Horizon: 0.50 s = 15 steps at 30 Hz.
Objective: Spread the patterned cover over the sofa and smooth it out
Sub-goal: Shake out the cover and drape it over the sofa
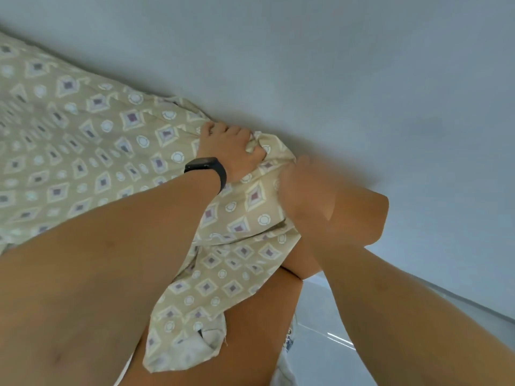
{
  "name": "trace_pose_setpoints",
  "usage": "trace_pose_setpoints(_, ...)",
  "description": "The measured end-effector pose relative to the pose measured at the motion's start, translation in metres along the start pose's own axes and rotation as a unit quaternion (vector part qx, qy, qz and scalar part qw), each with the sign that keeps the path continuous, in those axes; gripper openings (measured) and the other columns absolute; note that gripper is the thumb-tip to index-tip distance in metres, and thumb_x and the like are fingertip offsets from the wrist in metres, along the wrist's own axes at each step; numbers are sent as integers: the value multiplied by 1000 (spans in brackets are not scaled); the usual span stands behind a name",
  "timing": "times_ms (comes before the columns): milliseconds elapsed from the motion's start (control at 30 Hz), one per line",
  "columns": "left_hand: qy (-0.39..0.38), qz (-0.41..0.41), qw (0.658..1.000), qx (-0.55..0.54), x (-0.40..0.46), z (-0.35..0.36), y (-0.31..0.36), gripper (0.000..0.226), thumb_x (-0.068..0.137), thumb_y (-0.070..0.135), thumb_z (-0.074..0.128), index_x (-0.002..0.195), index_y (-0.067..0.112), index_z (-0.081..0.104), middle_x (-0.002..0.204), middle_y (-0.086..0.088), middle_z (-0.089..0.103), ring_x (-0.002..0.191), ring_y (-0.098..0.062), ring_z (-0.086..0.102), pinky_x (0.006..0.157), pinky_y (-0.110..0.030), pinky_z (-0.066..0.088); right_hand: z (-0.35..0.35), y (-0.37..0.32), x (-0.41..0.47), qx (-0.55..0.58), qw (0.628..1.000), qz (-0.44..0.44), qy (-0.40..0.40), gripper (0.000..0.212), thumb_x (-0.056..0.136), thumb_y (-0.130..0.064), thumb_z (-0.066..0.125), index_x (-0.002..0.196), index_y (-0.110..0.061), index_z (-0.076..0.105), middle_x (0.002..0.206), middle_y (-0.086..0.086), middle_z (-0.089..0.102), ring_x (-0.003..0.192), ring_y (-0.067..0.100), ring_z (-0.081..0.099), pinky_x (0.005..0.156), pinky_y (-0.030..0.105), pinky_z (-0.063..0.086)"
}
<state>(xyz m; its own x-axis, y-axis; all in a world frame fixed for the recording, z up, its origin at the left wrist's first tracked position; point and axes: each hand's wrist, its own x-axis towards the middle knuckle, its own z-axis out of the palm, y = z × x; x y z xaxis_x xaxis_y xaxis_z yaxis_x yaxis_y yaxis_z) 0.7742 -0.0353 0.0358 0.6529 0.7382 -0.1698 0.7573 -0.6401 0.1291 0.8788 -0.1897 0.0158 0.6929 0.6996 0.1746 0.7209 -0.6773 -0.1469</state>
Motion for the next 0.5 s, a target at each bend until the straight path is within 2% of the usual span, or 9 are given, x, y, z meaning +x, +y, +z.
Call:
trace_pose_setpoints(67,-14,10,1000,6,-10,1,4,67,89,62,17,126,25,59,133,1,60,133,-28,47,118,-52,20,-4,7,-12,29,1000,-1,-4,37,101,-34,36,103,-9,64,100,13,60,95,36,53,87,47,37)
trace_pose_setpoints(167,-48,11,999,19,-19,-3,7,60,96,56,19,135,24,53,140,-1,56,136,-30,45,118,-54,21,-15,21,-29,122,991,-32,-37,30,103,-31,46,117,-10,63,113,11,58,106,35,49,96,42,37)
trace_pose_setpoints(267,-7,4,1000,8,-35,-9,17,44,101,46,34,136,26,50,140,-6,52,130,-34,46,111,-52,30,-35,23,-47,185,981,-3,-65,21,103,-26,51,108,-8,61,109,9,57,103,30,49,90,39,39)
trace_pose_setpoints(333,80,-13,996,-44,-59,-12,31,38,96,40,49,130,25,51,133,-7,51,119,-34,47,100,-49,37,-54,15,-52,307,940,64,-132,18,104,-25,46,103,-10,54,94,3,57,86,21,53,76,38,45)
trace_pose_setpoints(400,106,-30,984,-142,-85,-17,44,32,94,42,54,118,22,56,121,-5,56,107,-31,51,91,-46,44,-74,10,-51,431,867,143,-207,23,106,-28,42,104,-6,51,83,0,55,71,15,50,65,36,43)
trace_pose_setpoints(433,69,-55,972,-217,-96,-21,48,30,95,47,52,109,21,58,111,-2,61,99,-29,57,86,-45,49,-84,8,-49,452,845,159,-235,28,105,-31,44,108,-5,53,84,3,58,72,14,51,65,37,44)
trace_pose_setpoints(467,-1,-96,947,-305,-105,-30,54,37,96,55,48,100,20,60,99,0,65,89,-27,62,80,-43,53,-95,8,-47,464,829,165,-265,31,104,-35,48,109,-5,56,88,7,63,74,15,56,68,40,48)
trace_pose_setpoints(500,-88,-149,900,-400,-111,-40,59,51,97,64,42,94,17,62,86,1,66,78,-25,63,73,-39,54,-103,8,-45,475,815,159,-291,31,102,-37,54,107,-7,60,92,9,68,76,15,62,70,41,52)
